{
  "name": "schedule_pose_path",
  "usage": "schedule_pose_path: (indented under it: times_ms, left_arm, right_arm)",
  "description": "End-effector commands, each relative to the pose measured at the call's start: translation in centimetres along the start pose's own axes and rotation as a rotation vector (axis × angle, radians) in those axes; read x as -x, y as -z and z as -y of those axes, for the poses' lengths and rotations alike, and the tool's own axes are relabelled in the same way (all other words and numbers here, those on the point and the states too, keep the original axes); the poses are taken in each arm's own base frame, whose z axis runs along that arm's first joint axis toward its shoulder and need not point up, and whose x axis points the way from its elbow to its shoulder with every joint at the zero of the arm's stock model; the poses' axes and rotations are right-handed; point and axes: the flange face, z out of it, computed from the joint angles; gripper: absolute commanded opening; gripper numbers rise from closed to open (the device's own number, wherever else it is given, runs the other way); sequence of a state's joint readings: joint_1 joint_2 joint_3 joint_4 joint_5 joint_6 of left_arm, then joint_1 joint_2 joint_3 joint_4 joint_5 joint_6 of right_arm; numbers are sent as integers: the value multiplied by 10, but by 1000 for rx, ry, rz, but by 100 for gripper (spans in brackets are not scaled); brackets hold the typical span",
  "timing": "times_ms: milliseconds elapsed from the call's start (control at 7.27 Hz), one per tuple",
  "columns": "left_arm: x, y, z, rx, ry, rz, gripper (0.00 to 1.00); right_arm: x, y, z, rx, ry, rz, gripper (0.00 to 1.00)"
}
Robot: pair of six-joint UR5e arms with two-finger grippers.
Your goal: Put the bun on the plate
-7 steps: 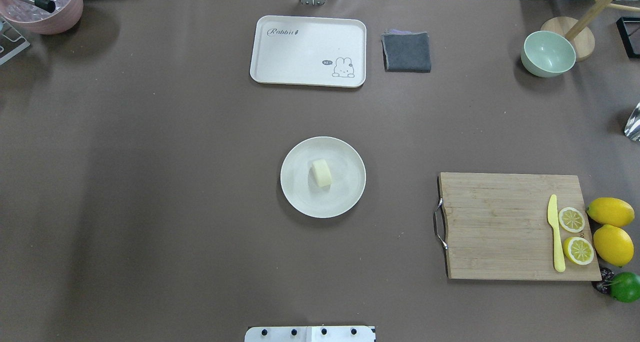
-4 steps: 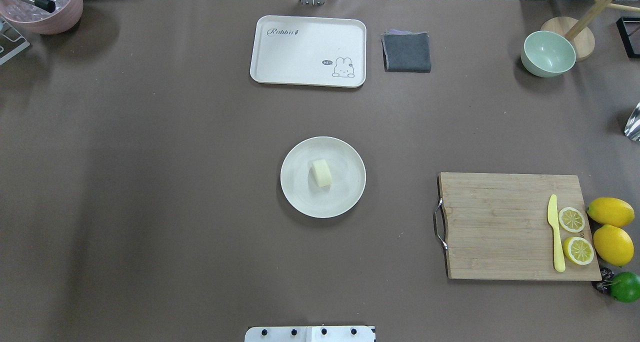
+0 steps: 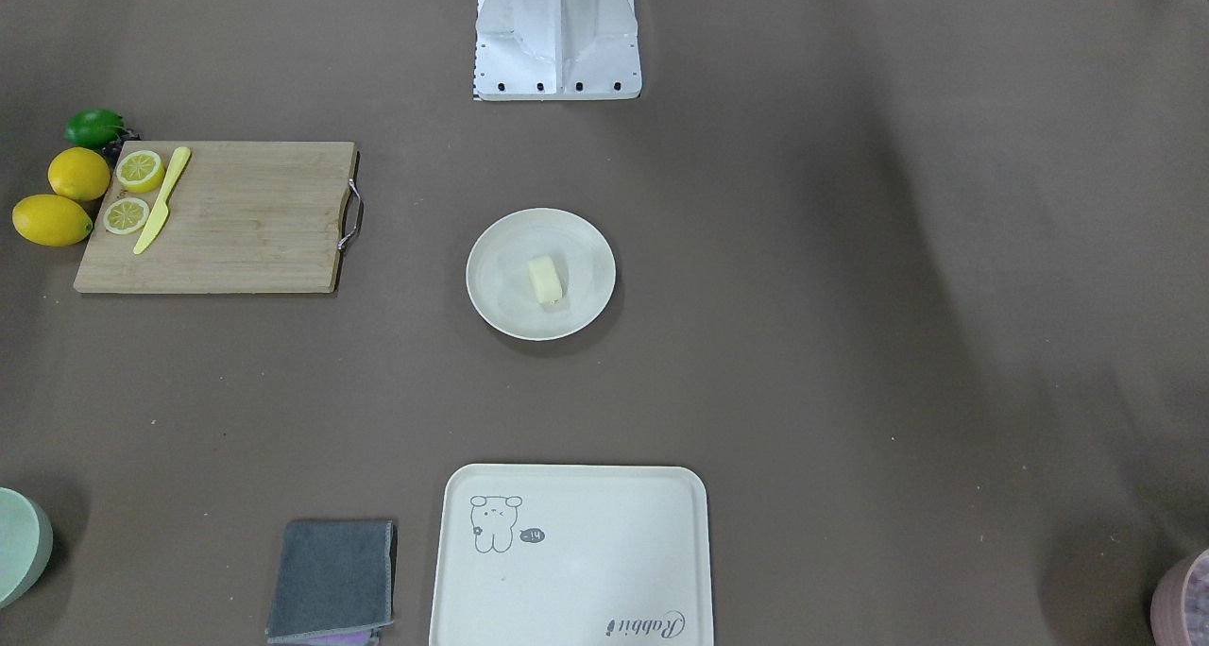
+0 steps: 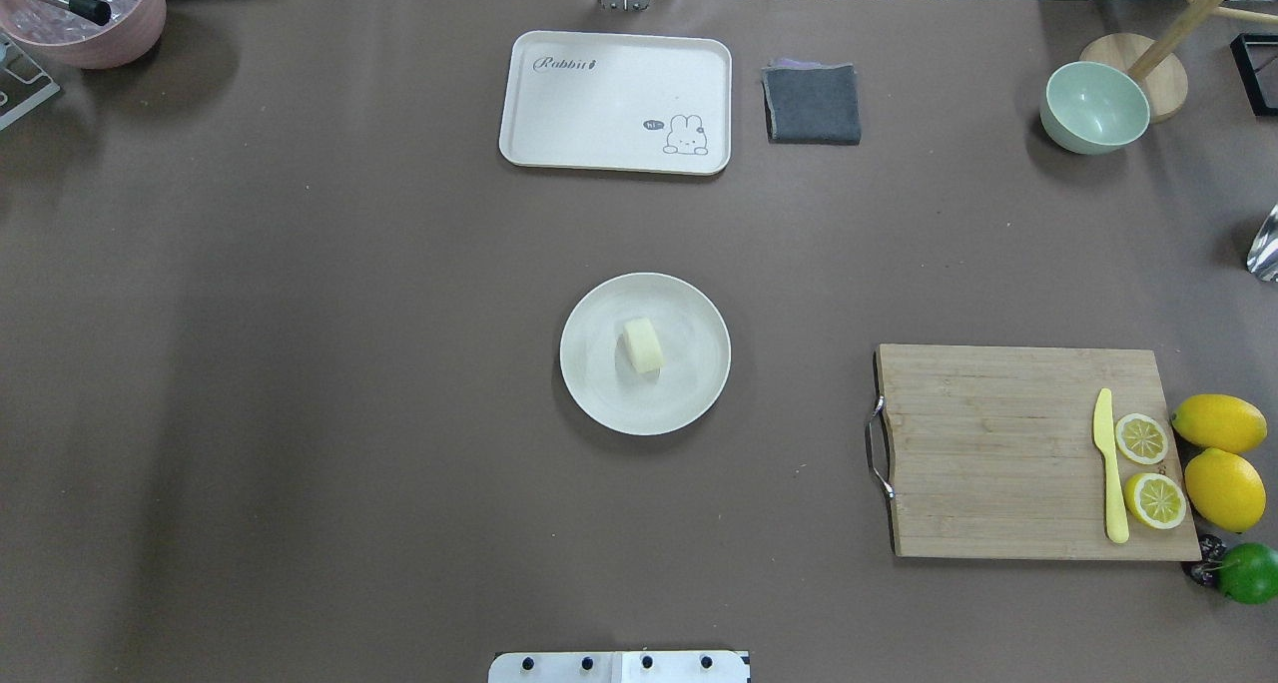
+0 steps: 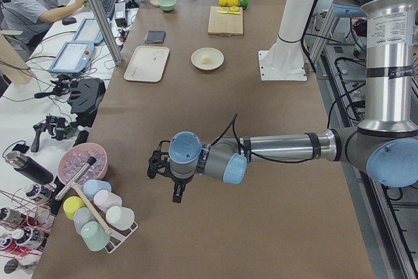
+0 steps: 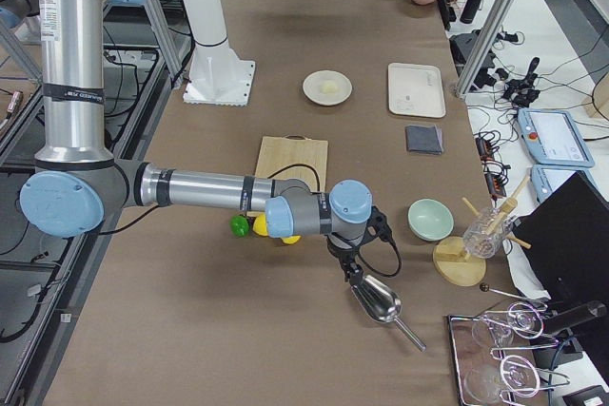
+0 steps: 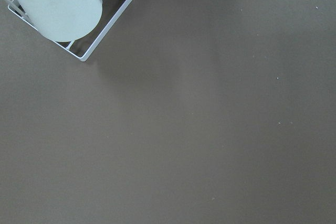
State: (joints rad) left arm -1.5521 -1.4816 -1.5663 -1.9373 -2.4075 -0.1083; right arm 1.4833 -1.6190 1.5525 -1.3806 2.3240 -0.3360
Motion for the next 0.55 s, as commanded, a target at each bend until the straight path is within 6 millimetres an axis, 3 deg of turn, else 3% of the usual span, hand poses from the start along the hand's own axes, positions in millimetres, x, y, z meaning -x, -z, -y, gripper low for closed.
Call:
schedule_pose_path:
  times_ms: [0, 413]
  left_arm:
    - [-6, 5, 1, -12, -13, 1, 97]
    - [-21, 19, 7, -58, -63, -4, 97]
  right_arm:
    - [1, -1, 0, 0, 0, 2, 100]
    - [0, 0, 0, -1, -1, 1, 100]
